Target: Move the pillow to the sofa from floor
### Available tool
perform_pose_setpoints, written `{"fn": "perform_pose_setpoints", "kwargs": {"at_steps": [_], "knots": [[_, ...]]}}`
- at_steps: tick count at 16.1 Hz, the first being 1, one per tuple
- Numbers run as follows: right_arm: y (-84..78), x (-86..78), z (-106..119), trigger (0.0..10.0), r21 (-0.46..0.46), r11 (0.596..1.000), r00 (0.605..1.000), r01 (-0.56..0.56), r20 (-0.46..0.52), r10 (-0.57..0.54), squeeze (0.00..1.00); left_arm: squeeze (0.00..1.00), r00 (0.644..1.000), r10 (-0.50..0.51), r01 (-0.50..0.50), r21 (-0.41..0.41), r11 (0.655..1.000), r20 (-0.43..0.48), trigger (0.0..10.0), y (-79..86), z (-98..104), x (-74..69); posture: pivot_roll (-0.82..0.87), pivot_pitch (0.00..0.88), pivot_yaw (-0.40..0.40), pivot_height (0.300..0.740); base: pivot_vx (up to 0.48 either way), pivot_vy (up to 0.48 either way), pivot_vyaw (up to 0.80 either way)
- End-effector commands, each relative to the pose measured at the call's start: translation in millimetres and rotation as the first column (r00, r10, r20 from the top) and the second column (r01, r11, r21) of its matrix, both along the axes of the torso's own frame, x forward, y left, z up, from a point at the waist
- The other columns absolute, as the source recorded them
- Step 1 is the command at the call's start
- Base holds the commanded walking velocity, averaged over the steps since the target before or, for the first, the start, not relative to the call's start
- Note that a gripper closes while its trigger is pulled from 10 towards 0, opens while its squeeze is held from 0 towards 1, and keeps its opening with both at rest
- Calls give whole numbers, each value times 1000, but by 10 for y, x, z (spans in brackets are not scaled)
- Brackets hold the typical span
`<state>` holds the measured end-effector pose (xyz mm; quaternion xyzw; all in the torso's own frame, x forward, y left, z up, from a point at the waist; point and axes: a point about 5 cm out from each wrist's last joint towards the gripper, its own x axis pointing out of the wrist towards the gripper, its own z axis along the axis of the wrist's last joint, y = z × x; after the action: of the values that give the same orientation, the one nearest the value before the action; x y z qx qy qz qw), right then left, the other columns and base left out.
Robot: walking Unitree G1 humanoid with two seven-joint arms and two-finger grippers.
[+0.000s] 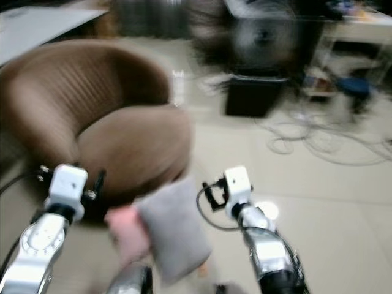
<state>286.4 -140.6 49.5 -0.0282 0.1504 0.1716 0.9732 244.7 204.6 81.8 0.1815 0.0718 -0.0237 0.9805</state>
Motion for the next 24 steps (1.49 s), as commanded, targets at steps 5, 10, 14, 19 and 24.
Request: {"fn": "perform_pose_setpoints", "kwargs": {"at_steps": [5, 10, 14, 19, 24], "knots": [[35, -6, 11, 10000, 9, 1000, 1000, -1, 4, 1, 0, 0, 1000, 7, -7, 11, 1000, -6, 10000, 23, -11, 18, 66, 0, 50, 605, 0, 0, 0], [34, -15, -17, 10000, 3, 1000, 1000, 7, -13, -7, 0, 0, 1000, -10, 10, 12, 1000, -12, 10000, 30, -16, 28, 69, 0, 50, 605, 0, 0, 0], [-2, -22, -17, 10000, -6, 999, 999, 35, -3, -35, 0, 0, 998, -54, 55, 9, 998, -22, 10000, 17, -13, 65, 69, 0, 52, 605, 283, 0, 0], [-87, -16, -40, 10000, -19, 995, 995, 99, 0, -99, 0, 0, 991, -114, 115, 12, 993, -63, 10000, 23, -91, 171, 64, 0, 41, 605, 315, 0, 0], [-159, -86, -252, 10000, -11, 986, 984, 165, -61, -165, 0, 0, 957, -232, 235, -8, 972, -172, 10000, -44, -298, 175, 64, 0, 64, 605, 294, 0, 0]]}}
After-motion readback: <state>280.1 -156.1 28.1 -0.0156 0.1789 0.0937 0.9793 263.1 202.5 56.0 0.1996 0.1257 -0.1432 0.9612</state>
